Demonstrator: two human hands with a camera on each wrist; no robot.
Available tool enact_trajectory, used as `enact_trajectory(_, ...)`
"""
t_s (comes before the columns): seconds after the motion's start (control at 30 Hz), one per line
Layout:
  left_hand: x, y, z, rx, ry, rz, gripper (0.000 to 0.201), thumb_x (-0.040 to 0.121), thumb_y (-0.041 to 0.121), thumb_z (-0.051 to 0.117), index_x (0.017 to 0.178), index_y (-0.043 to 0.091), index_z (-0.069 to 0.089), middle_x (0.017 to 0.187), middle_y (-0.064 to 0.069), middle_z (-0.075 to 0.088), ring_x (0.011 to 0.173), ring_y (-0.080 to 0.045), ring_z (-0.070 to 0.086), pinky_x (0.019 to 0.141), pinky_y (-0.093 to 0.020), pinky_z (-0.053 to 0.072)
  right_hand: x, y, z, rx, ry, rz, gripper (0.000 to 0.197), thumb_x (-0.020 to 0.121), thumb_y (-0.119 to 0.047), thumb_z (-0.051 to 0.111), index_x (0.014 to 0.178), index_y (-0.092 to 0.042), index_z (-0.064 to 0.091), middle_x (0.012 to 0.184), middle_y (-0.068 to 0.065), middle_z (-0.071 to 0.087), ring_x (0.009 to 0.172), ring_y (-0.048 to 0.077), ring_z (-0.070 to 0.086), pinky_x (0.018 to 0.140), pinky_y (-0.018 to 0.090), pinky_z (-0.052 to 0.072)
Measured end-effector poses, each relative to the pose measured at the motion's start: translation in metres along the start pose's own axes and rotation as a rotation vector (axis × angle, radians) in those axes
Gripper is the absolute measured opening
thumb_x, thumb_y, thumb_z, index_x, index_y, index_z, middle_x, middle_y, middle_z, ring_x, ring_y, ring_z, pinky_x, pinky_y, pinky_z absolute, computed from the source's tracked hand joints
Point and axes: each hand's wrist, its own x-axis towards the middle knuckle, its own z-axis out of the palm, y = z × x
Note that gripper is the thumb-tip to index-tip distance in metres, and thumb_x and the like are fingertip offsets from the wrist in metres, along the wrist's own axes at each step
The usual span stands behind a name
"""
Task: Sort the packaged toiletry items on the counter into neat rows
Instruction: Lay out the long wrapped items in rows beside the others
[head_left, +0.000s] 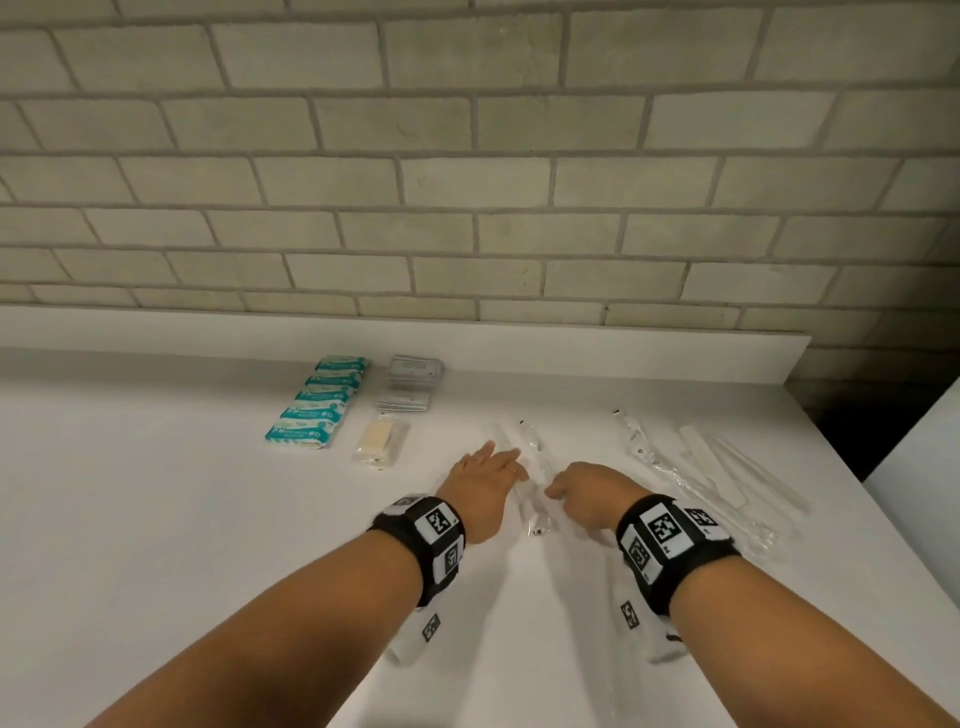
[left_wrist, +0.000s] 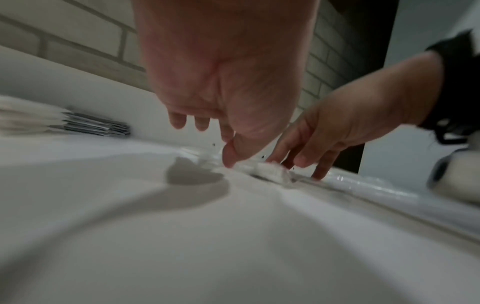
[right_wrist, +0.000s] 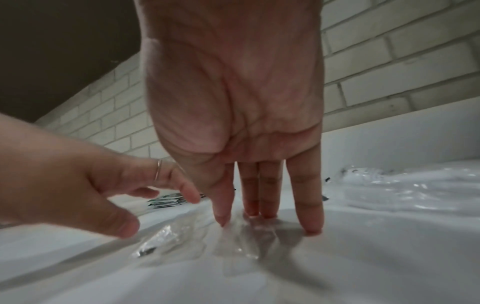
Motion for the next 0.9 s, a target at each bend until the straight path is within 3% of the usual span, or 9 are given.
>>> enact_trajectory(0.1, 0.009, 0.000, 0.002, 0.191, -0.096, -0.012, 0.068, 0.086, 0.000, 0.042, 0.148, 0.021, 0.026, 0.159, 0.000, 0.019, 0.149, -0.027, -0.004, 0.120, -0.046, -0.001, -0.007, 0.007, -0.003, 0.055, -0.006, 0.037, 0.049, 0.096, -0.002, 0.036, 0.138, -0.021, 0.052, 0.144, 0.005, 0.047, 0.130, 0.025, 0.047, 0.109, 0.033, 0.038)
enact_trajectory(0.17, 0.011, 0.000, 0.002, 0.238, -0.026, -0.033, 0.046, 0.094, 0.024, 0.046, 0.139, 0.015, 0.039, 0.146, -0.006, 0.040, 0.144, -0.030, 0.023, 0.117, -0.043, 0.015, -0.010, 0.013, -0.004, 0.129, 0.009, 0.063, 0.048, 0.097, -0.004, 0.037, 0.139, -0.022, 0.051, 0.147, 0.003, 0.046, 0.132, 0.023, 0.045, 0.110, 0.030, 0.036)
enact_trajectory(0.23, 0.007, 0.001, 0.003, 0.227, 0.022, -0.114, 0.042, 0.095, 0.040, 0.046, 0.125, 0.012, 0.046, 0.125, -0.008, 0.056, 0.119, -0.030, 0.051, 0.100, -0.038, 0.033, -0.011, 0.019, -0.005, 0.216, 0.021, 0.088, 0.047, 0.098, -0.005, 0.038, 0.138, -0.023, 0.052, 0.147, 0.001, 0.045, 0.133, 0.022, 0.045, 0.111, 0.029, 0.034)
enact_trajectory(0.33, -0.003, 0.000, 0.004, 0.072, 0.093, -0.252, 0.041, 0.094, 0.046, 0.046, 0.116, 0.011, 0.045, 0.110, -0.008, 0.061, 0.102, -0.029, 0.057, 0.082, -0.036, 0.042, -0.010, 0.024, -0.004, 0.283, 0.026, 0.093, 0.049, 0.097, -0.004, 0.035, 0.140, -0.024, 0.050, 0.149, 0.000, 0.044, 0.135, 0.021, 0.043, 0.113, 0.030, 0.033)
enact_trajectory(0.43, -0.014, -0.004, -0.001, -0.184, 0.082, -0.269, 0.034, 0.097, 0.041, 0.042, 0.113, 0.010, 0.046, 0.107, -0.009, 0.062, 0.097, -0.028, 0.060, 0.077, -0.035, 0.045, -0.009, 0.023, 0.000, 0.299, 0.029, 0.099, 0.058, 0.096, -0.006, 0.037, 0.150, -0.027, 0.031, 0.154, -0.001, 0.036, 0.139, 0.020, 0.038, 0.114, 0.032, 0.031)
enact_trajectory(0.5, -0.029, -0.007, -0.006, -0.157, -0.030, -0.195, 0.031, 0.098, 0.035, 0.040, 0.119, 0.015, 0.048, 0.116, -0.008, 0.058, 0.102, -0.027, 0.059, 0.083, -0.035, 0.046, -0.009, 0.022, 0.002, 0.296, 0.001, 0.099, 0.064, 0.093, -0.011, 0.044, 0.152, -0.025, 0.022, 0.154, 0.000, 0.037, 0.138, 0.021, 0.039, 0.113, 0.033, 0.033)
enact_trajectory(0.57, -0.047, -0.010, -0.008, 0.028, -0.175, -0.129, 0.036, 0.096, 0.027, 0.040, 0.132, 0.024, 0.045, 0.127, -0.004, 0.049, 0.108, -0.027, 0.056, 0.091, -0.037, 0.046, -0.009, 0.019, 0.000, 0.222, -0.053, 0.097, 0.065, 0.090, -0.017, 0.050, 0.151, -0.023, 0.027, 0.151, 0.001, 0.041, 0.135, 0.022, 0.042, 0.109, 0.033, 0.037)
enact_trajectory(0.67, -0.059, -0.009, -0.006, 0.240, -0.252, -0.080, 0.046, 0.094, 0.014, 0.037, 0.139, 0.023, 0.038, 0.125, -0.008, 0.042, 0.100, -0.030, 0.057, 0.078, -0.038, 0.046, -0.007, 0.002, -0.005, 0.084, -0.121, 0.090, 0.060, 0.093, -0.026, 0.049, 0.149, -0.019, 0.032, 0.149, 0.003, 0.042, 0.134, 0.024, 0.043, 0.108, 0.035, 0.038)
enact_trajectory(0.9, -0.008, -0.016, -0.013, -0.105, -0.192, -0.200, 0.072, 0.093, 0.010, 0.041, 0.153, 0.029, 0.006, 0.137, -0.009, 0.046, 0.118, -0.030, 0.052, 0.094, -0.036, 0.046, 0.018, -0.041, -0.023, 0.151, -0.100, 0.043, 0.052, 0.099, -0.031, 0.039, 0.145, -0.008, 0.039, 0.148, 0.011, 0.043, 0.134, 0.027, 0.044, 0.108, 0.035, 0.035)
